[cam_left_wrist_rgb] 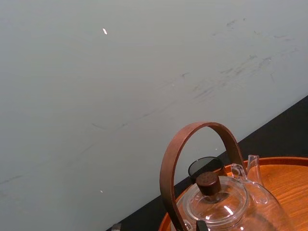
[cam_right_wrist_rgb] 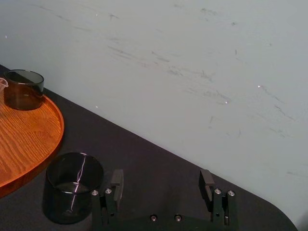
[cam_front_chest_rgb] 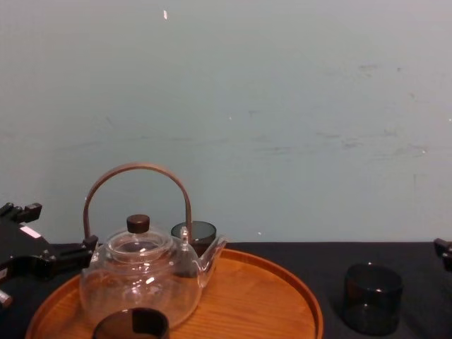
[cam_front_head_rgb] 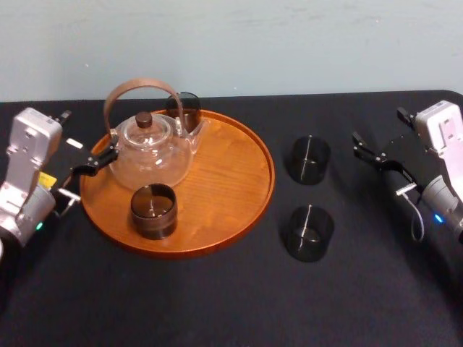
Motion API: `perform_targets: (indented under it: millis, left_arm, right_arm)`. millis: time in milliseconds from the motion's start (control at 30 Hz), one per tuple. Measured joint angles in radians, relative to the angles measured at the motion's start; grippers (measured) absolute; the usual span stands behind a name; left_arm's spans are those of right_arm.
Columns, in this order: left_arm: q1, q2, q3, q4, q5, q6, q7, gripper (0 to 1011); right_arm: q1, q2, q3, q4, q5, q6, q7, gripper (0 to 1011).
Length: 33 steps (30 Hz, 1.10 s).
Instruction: Pick up the glass from the table and place it on the tray.
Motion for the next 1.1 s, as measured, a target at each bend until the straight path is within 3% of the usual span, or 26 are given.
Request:
perform_targets:
  millis: [1100]
  left_arm:
    - [0.000, 0.000, 0.000, 0.000, 0.000, 0.000, 0.000, 1009]
  right_arm:
    - [0.000, 0.000, 0.000, 0.000, 0.000, 0.000, 0.000, 1002]
